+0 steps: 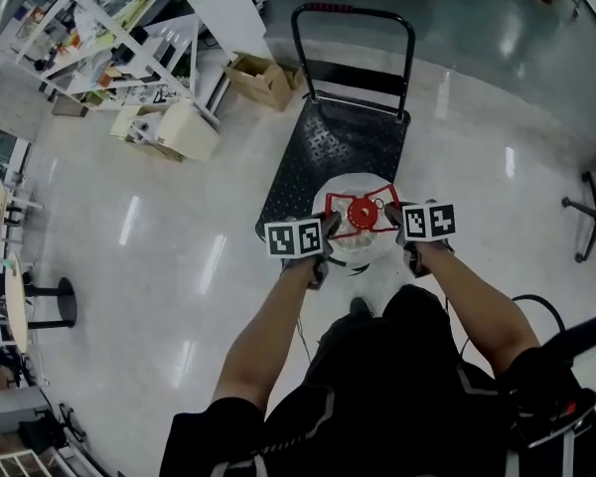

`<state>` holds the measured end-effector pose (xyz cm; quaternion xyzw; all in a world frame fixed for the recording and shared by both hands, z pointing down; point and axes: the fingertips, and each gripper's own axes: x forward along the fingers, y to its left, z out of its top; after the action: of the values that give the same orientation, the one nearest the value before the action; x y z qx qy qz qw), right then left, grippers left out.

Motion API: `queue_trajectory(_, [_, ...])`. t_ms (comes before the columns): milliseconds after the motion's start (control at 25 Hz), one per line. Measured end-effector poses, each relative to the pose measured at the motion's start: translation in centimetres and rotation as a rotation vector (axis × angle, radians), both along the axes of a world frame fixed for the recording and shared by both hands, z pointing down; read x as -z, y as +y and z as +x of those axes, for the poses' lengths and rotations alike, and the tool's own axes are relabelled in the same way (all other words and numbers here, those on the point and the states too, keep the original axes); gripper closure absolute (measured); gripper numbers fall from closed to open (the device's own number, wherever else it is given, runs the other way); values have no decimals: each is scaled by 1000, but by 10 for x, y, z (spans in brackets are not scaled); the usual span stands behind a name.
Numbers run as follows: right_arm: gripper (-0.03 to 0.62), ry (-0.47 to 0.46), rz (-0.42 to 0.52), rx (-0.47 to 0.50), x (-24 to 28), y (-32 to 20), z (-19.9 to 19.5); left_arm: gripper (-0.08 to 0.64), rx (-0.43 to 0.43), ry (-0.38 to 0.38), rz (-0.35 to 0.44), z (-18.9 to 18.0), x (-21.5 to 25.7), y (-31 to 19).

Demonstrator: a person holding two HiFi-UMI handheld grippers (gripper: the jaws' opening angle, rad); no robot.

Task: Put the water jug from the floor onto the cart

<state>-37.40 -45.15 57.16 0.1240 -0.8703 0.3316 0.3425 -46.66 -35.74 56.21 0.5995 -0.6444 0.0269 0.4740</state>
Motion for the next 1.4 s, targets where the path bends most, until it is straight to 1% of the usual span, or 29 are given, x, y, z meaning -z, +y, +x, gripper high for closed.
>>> queue_trajectory(160, [551, -14, -32, 65, -7, -11, -54, 494, 75, 14, -5, -47, -7, -8])
queue_trajectory(280, [551, -13, -44, 130, -15, -21, -100, 494, 158, 33, -28, -85, -16, -14])
queue_trajectory(440, [549, 5, -60, 220, -27, -35, -149, 494, 264, 45, -60, -122, -31, -22])
queue_trajectory(560, [549, 7, -59, 272, -32, -50, -183, 494, 309, 40, -71, -151, -37, -35])
queue_trajectory(640, [549, 20, -57, 285, -39, -51, -200, 494, 325, 54, -80, -165, -45, -36])
queue_trajectory(720, [549, 36, -59, 280, -46, -50, -214, 494, 329, 66, -82, -179, -53, -36])
queue_trajectory(840, [549, 53, -56, 258, -64, -59, -243, 494, 302, 52, -82, -212, -70, -47])
queue_trajectory(1040, [550, 103, -55, 168, -108, -72, -271, 494, 232, 91, -86, -246, -116, -65])
queue_trajectory(1240, [550, 110, -103, 56, -147, -71, -290, 494, 153, 77, -139, -278, -154, -69])
queue_trajectory(1400, [550, 77, -98, -9, -155, -84, -305, 494, 144, 93, -104, -299, -165, -80])
